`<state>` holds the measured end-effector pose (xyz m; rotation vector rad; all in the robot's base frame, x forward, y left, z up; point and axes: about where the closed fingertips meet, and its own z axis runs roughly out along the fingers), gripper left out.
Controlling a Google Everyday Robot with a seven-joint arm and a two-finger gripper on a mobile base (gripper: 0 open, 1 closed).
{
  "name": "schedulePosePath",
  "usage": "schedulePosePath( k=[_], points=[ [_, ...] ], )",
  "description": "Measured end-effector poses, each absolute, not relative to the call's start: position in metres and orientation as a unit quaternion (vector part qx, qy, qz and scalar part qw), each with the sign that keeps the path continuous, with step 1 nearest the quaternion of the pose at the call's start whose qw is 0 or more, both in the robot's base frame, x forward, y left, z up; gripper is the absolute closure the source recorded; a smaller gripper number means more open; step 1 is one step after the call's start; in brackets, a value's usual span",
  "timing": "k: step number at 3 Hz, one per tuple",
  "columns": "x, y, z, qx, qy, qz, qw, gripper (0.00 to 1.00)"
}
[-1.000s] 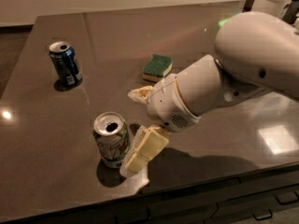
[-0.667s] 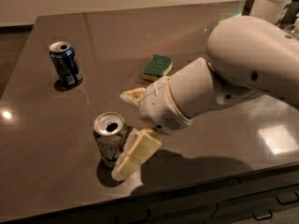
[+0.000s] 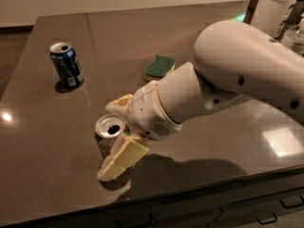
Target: Move 7up can near sponge
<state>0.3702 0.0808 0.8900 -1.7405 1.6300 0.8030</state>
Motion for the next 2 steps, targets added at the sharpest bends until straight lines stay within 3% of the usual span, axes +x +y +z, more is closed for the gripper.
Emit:
schedulePosePath(
  k=[2],
  points=[
    [0.3818,0.0802,0.8974,-0.657,0.619,0.293,0.314,0.64]
  ],
)
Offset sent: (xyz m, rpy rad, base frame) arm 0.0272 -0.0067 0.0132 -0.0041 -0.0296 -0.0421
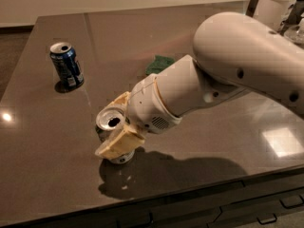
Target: Move 7up can near sponge
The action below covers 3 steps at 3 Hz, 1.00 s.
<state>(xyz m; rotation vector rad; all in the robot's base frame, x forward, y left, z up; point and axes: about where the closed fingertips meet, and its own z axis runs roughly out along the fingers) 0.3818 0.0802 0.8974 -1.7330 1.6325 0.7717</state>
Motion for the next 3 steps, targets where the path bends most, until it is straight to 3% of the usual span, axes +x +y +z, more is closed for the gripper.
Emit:
schedulePosePath(
  k=[1,2,3],
  points=[
    [0.4,0.072,0.909,-0.652,0.626,0.278,0.325,0.87],
    [0.427,0.056,0.918,-0.641,0.642,0.254,0.336,1.0],
    [0.456,0.038,0.924,-0.623,0.66,0.237,0.346,1.0]
  ],
)
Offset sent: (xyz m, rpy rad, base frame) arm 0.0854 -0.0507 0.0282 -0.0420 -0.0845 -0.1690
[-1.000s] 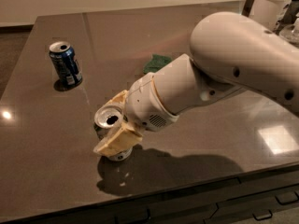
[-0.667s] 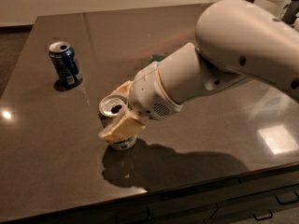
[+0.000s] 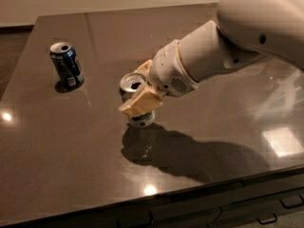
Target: Move 7up can near sponge
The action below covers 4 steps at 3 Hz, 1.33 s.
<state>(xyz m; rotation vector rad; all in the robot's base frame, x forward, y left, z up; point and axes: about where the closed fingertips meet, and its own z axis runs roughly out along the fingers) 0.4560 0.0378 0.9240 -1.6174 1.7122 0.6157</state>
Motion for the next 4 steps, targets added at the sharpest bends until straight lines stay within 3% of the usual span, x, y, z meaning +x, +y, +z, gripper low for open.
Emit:
schedulePosePath(
  k=[3,4],
  points=[
    [0.537,0.004,0.917,-0.553,0.717,0.249,0.344,1.0],
    [0.553,-0.002,0.917,-0.529,0.726,0.256,0.357,0.82]
  ],
)
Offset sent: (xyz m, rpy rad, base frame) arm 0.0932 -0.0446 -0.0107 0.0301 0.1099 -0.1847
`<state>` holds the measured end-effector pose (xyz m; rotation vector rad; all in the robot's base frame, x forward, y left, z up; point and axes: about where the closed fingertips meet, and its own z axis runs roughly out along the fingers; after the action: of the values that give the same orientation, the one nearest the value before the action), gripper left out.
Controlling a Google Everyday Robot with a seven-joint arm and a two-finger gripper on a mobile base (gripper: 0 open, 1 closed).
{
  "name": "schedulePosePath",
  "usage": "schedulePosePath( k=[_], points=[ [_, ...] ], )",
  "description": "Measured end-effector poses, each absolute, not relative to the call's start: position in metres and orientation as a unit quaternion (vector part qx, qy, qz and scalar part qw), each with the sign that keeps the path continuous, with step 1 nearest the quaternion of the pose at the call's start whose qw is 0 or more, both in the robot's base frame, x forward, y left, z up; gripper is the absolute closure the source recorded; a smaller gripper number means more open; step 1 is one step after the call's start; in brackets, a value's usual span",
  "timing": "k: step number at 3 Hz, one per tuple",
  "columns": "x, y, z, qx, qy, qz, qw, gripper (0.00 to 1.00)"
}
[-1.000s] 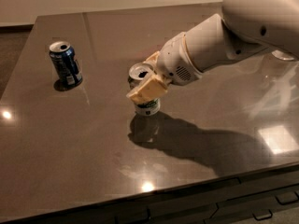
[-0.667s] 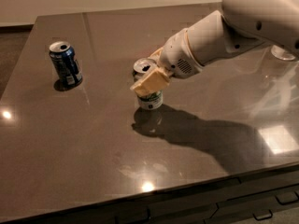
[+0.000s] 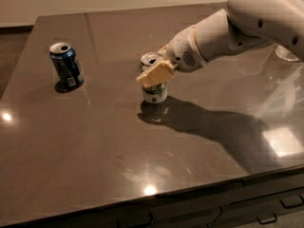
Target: Move 7up can near sponge
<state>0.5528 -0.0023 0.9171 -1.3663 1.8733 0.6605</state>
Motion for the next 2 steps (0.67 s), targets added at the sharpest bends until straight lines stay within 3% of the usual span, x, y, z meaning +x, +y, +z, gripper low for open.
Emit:
schedulePosePath(
  k=[2],
  points=[
    [0.5683,-0.0162,0.9097,-0.501,0.73,0.263,0.383,0.35]
  ],
)
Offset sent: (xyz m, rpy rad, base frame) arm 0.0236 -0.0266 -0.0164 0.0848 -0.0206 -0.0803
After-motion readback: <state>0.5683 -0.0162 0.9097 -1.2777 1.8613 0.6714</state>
